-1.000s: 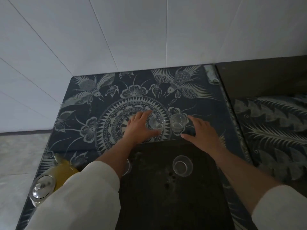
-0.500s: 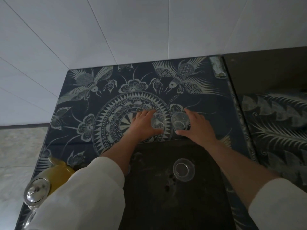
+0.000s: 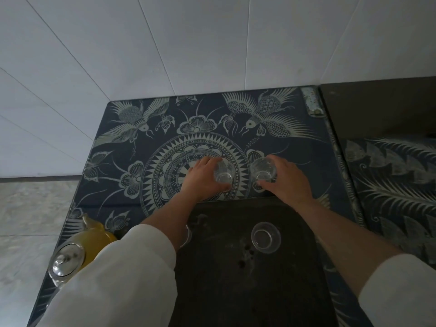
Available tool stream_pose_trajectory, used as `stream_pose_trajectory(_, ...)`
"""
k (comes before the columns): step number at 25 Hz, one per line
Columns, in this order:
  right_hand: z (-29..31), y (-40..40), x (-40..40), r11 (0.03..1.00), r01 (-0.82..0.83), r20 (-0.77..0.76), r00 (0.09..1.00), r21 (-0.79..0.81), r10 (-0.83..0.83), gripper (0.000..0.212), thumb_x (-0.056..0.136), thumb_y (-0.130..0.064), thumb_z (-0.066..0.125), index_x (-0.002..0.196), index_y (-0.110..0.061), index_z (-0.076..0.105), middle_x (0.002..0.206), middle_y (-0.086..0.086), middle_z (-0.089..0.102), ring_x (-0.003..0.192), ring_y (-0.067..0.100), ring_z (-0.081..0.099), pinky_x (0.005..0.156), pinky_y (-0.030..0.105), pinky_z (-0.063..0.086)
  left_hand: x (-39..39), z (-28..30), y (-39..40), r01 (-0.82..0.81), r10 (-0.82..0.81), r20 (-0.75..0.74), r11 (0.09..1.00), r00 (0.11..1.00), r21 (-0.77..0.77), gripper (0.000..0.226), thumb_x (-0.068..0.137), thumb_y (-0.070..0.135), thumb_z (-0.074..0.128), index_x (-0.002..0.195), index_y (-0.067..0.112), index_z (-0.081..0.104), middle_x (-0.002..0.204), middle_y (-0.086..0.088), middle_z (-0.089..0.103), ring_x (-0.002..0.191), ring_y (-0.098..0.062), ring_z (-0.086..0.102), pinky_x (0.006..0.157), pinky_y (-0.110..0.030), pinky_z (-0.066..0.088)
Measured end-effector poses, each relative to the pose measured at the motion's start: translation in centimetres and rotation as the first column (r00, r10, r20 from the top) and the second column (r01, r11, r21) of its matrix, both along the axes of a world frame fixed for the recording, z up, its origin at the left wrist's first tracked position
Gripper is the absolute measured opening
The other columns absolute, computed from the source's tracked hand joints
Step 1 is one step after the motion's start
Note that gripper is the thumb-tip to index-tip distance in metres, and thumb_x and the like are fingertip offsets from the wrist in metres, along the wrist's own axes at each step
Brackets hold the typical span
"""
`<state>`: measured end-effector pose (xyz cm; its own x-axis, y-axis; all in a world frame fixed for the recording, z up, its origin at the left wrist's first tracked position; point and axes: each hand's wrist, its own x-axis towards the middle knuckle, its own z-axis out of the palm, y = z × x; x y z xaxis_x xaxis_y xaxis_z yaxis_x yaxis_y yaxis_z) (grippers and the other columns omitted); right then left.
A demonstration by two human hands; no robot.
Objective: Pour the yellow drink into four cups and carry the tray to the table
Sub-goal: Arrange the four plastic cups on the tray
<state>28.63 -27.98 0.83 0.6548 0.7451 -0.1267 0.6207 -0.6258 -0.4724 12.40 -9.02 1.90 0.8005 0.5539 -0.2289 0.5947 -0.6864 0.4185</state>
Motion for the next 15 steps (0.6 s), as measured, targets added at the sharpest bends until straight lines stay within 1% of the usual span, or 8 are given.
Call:
stream_pose_trajectory(4,1.6,-1.2,-1.4,0.999,0.022,0.016,1.000,0.042,-0.023,0.078,0.079,-0.048,0.079,0.145,-0.022,0.046,0.138,0.003,0.059,0.125,0.027,0.054,0.095,0.042,0.049,-2.6,1.7,-0.1,-0.019,0.018,0.056,1.000,0.998,0.021,0.082,0.069,0.061,0.068,0.141,0.031,0.042,0.137,0.005,0.050,0.127,-0.020,0.047,0.104,-0.049,0.042)
stream_pose_trajectory(7,3.0,-2.3,-3.1,0.997,0.033,0.038,0.999,0.065,-0.036,0.076,0.080,-0.048,0.077,0.144,-0.021,0.046,0.137,0.004,0.060,0.125,0.029,0.055,0.094,0.044,0.050,-5.1,3.2,-0.4,-0.020,0.016,0.085,0.999,0.996,0.045,0.082,0.070,0.059,0.071,0.142,0.030,0.042,0.137,0.004,0.050,0.127,-0.019,0.047,0.105,-0.048,0.041)
stream_pose_trajectory(10,4.6,-3.5,-5.4,0.994,0.048,0.072,0.996,0.102,-0.055,0.074,0.079,-0.050,0.076,0.142,-0.023,0.047,0.134,0.004,0.061,0.123,0.029,0.056,0.094,0.046,0.051,-7.9,4.9,-1.1,-0.037,0.029,0.144,0.998,0.989,0.052,0.082,0.069,0.058,0.072,0.140,0.029,0.043,0.137,0.003,0.050,0.125,-0.020,0.048,0.104,-0.048,0.043)
stream_pose_trajectory(15,7.0,-6.0,-10.1,0.989,0.089,0.159,0.981,0.117,-0.107,0.072,0.082,-0.049,0.074,0.143,-0.022,0.046,0.133,0.004,0.061,0.121,0.029,0.057,0.091,0.045,0.051,-13.5,7.1,-3.0,-0.071,0.059,0.203,0.996,0.977,0.056,0.081,0.071,0.058,0.072,0.141,0.033,0.041,0.141,0.005,0.048,0.130,-0.019,0.045,0.107,-0.047,0.041)
